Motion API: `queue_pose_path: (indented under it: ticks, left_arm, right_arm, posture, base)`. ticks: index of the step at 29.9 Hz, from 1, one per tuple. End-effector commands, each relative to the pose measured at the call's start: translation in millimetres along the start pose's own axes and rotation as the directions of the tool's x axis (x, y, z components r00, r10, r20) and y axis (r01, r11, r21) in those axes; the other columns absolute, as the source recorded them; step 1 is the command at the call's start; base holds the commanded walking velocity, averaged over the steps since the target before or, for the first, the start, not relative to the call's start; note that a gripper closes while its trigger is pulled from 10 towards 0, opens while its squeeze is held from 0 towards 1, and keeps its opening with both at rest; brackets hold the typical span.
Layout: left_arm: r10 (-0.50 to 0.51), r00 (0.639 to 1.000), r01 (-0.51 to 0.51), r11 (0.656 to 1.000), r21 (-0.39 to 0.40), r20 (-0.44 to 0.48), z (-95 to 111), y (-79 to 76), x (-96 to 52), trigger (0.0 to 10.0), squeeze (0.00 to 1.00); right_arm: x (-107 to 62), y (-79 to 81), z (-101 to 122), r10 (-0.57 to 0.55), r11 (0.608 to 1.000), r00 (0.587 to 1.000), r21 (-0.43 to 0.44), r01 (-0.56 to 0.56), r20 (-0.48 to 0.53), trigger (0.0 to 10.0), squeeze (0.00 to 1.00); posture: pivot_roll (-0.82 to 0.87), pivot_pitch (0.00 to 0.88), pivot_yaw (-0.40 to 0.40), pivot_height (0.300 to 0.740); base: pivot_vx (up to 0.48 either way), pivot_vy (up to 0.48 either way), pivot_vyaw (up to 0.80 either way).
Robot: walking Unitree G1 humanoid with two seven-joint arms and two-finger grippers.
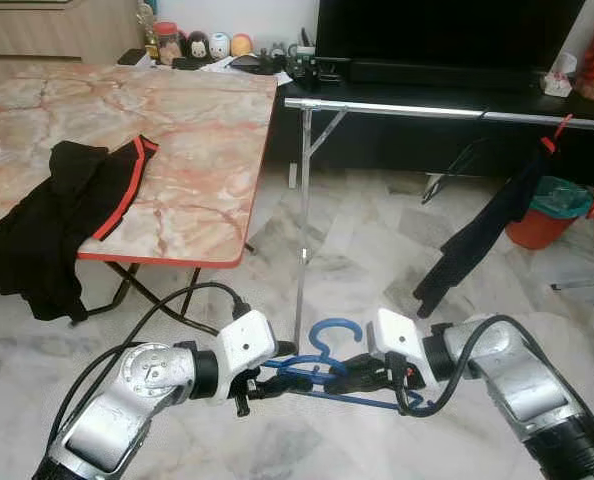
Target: Hang hanger
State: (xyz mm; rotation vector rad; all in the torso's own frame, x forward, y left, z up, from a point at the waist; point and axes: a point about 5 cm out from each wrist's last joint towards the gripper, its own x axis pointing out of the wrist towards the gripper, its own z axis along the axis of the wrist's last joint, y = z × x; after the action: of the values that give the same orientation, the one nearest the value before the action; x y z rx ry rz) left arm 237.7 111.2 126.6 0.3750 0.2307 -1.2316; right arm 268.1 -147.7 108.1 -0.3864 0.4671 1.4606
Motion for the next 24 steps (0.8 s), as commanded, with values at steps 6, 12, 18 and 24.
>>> queue_pose_path:
  ticks: [6, 12, 18, 24]
  left_arm:
    - [-0.058, 0.998, 0.058, 0.998, -0.001, -0.017, -2.2, -4.3, 2.9, 0.0, 0.0]
    - [-0.075, 0.997, 0.075, 0.997, 0.003, -0.017, -1.4, -5.1, 3.3, 0.0, 0.0]
    - [-0.084, 0.996, 0.084, 0.996, 0.002, -0.013, -0.8, -5.8, 3.4, 0.0, 0.0]
    - [-0.088, 0.996, 0.088, 0.996, 0.008, -0.019, -1.3, -5.8, 4.4, 0.0, 0.0]
  right_arm:
    - [-4.9, -4.0, 11.5, -0.015, 0.999, 1.0, -0.048, 0.016, 0.025, 10.0, 0.0]
    - [-4.2, -4.6, 11.1, -0.015, 0.999, 0.999, -0.039, 0.016, 0.035, 10.0, 0.0]
    - [-3.9, -5.4, 9.7, -0.021, 0.999, 0.999, -0.035, 0.022, 0.031, 10.0, 0.0]
    - [-4.2, -6.6, 12.6, -0.026, 0.999, 0.998, -0.032, 0.028, 0.054, 10.0, 1.0]
  posture:
    - [0.04, 0.0, -0.058, 0.74]
    - [0.04, 0.0, -0.057, 0.74]
    - [0.04, 0.0, -0.057, 0.74]
    - [0.04, 0.0, -0.055, 0.74]
  base:
    - [0.0, 0.0, 0.0]
    - [0.0, 0.0, 0.0]
    - [0.0, 0.0, 0.0]
    - [0.0, 0.0, 0.0]
